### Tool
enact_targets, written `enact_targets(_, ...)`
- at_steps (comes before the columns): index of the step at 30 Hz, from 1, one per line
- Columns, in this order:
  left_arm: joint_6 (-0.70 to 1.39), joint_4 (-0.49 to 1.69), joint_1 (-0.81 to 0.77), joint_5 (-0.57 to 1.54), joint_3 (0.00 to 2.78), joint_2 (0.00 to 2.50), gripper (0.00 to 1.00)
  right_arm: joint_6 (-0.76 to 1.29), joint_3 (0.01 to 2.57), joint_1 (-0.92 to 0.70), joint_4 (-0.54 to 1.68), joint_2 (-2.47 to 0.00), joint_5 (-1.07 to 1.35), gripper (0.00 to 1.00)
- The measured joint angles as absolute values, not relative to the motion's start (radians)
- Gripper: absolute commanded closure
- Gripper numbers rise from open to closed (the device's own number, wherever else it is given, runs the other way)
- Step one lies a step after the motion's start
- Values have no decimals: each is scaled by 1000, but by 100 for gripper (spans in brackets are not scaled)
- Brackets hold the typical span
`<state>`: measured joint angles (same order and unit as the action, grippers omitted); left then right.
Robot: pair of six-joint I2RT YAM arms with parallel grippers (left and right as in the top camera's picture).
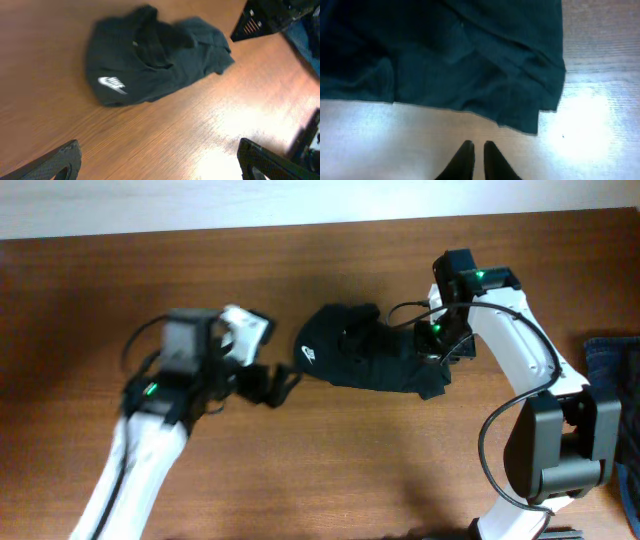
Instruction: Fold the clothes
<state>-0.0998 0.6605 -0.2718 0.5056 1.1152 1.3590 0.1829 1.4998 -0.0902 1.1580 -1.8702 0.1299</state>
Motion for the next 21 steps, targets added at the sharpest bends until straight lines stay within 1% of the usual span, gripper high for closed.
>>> enact_targets(1,-102,645,-291,506,1131,1404,1,184,1483,-90,1135,-1870,130,88)
enact_targets(4,-109,570,-339,506,1152,1502,1,203,1436,-90,1074,-1870,132,94)
enact_targets(8,-112,484,-391,510,1156,1594,1,227,1363,-90,1013,-1870,138,95)
enact_targets(14,-113,326,-444,523,1158,1629,1,242,1284,-72,927,-1870,141,96)
enact_targets(17,-113,281,-474,479,1160,1630,1,254,1262,-41,901,-1870,141,96)
enact_targets(21,-97,275,-529,355,1161,1650,1,256,1251,-2,889,-1870,141,95)
